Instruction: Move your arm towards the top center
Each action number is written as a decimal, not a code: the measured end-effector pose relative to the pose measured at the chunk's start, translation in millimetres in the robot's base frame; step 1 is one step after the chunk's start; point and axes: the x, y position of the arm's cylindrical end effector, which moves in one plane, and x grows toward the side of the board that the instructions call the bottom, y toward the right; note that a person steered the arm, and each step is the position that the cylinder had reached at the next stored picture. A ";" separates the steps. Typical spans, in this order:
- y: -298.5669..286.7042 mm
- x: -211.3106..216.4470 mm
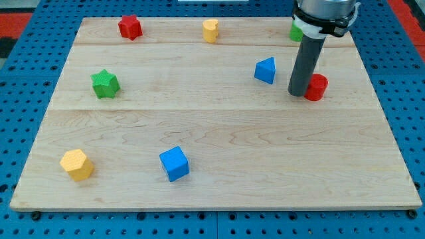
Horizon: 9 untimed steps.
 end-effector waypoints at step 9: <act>19.0 -79.2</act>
